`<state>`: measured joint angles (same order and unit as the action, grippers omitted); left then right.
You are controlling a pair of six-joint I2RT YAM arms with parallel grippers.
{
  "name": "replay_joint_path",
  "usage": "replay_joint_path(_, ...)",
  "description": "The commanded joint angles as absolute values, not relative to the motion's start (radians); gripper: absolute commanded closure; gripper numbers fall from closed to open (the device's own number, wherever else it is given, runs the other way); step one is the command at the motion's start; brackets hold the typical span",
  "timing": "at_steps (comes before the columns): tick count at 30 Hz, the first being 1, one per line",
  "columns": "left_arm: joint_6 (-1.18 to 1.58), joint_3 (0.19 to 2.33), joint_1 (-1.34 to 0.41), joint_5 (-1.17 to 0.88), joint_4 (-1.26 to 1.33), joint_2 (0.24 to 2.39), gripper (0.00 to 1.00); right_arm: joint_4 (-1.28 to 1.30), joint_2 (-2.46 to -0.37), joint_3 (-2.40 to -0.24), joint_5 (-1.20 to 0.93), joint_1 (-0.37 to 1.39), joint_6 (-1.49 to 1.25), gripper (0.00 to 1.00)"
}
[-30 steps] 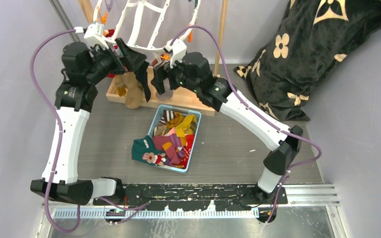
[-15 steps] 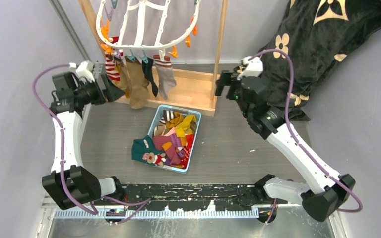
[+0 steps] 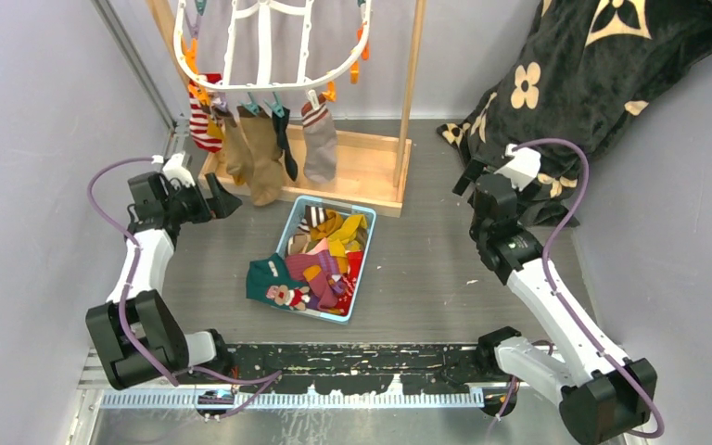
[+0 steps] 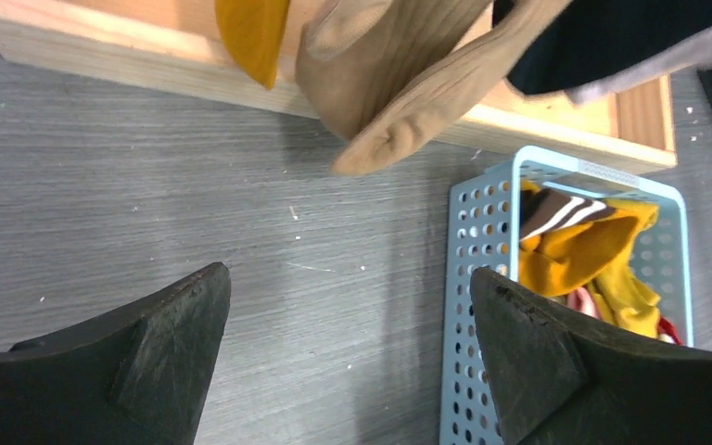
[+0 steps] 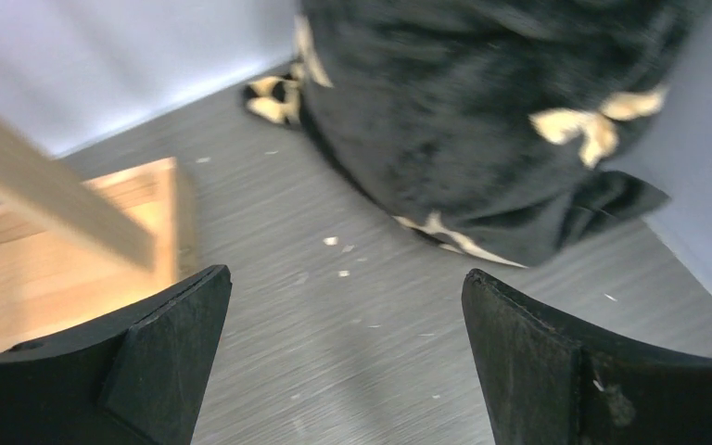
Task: Clip the socks to the hanger
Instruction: Clamp the sock onto the hanger, then reset both arms
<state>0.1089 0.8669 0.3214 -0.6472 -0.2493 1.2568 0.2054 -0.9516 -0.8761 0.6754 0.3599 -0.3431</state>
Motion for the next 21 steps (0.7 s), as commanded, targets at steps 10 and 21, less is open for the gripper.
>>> replay_joint_path(10,0.141,0.589,0.223,-0.406,0.493,1.457,0.00,-0.382,-1.183,-0.559,0.870,0.085,-0.411,0.00)
replay_joint_path(21,0.165,0.341,0.203,-0.350,0.955,1.484,0.00,-0.891,-1.418,-0.449,0.772,0.054,-0.232,0.00)
